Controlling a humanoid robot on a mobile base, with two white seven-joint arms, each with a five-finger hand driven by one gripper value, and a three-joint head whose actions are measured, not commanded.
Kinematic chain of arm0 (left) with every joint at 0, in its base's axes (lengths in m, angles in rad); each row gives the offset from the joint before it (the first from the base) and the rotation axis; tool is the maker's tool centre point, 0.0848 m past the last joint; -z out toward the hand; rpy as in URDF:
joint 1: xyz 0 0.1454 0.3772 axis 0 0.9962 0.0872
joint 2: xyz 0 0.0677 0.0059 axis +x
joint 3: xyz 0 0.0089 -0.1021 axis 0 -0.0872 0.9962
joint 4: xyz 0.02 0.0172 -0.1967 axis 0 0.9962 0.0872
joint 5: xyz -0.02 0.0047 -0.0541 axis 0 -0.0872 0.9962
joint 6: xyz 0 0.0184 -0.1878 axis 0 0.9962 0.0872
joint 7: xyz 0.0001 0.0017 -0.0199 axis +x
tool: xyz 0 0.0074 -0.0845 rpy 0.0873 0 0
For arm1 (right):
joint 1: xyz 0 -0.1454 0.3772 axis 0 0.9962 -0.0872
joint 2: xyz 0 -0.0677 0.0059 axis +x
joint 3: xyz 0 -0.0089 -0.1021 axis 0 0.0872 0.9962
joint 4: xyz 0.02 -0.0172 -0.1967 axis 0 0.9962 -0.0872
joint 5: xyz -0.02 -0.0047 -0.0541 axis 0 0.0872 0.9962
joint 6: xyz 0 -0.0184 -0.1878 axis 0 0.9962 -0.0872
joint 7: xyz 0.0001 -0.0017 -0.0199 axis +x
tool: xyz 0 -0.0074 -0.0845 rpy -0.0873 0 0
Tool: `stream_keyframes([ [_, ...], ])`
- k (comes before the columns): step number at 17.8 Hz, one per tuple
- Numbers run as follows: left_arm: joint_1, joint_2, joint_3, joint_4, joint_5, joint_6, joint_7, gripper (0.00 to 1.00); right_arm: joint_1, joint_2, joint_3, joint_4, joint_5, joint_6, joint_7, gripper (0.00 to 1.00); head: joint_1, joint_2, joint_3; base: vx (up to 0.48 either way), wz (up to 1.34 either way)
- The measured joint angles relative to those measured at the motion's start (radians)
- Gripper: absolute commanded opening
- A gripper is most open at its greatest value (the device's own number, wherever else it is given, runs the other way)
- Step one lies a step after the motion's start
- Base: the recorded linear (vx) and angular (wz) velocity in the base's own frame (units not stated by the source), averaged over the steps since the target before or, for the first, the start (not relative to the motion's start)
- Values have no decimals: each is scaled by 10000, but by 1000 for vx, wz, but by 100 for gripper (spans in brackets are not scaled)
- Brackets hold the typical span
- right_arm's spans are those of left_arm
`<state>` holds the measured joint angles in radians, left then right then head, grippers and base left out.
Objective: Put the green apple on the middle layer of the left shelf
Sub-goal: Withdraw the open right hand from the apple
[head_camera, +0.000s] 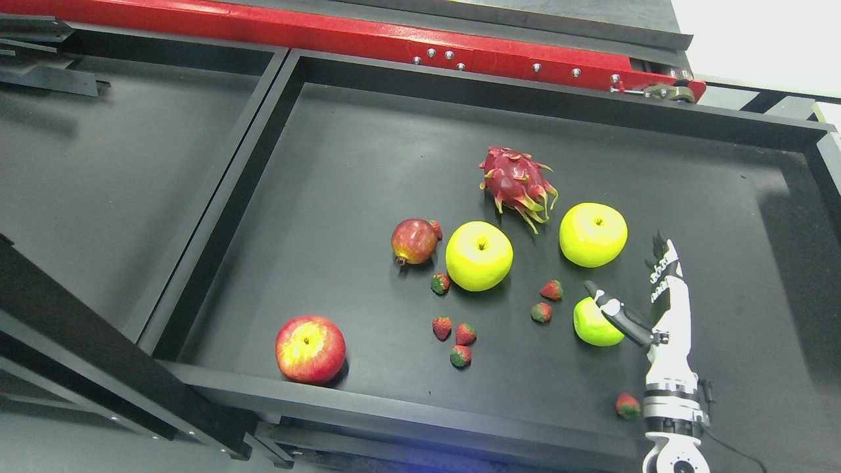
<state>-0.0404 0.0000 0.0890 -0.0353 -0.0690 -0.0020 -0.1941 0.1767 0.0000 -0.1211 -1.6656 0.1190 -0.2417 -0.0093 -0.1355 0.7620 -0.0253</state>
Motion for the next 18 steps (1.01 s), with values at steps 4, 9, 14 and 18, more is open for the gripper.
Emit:
stream_keyframes([
  [4,0,0,0,0,0,2,1,100,-54,0,26,2,-46,293,-33,100,0,0,0,0,0],
  [9,0,0,0,0,0,3,1,100,-115,0,6,1,-76,416,-59,100,0,0,0,0,0],
  [14,-1,0,0,0,0,28,1,100,-349,0,33,15,-91,597,-10,100,0,0,0,0,0],
  [18,0,0,0,0,0,53,1,100,-606,0,275,60,-100,675,63,100,0,0,0,0,0],
])
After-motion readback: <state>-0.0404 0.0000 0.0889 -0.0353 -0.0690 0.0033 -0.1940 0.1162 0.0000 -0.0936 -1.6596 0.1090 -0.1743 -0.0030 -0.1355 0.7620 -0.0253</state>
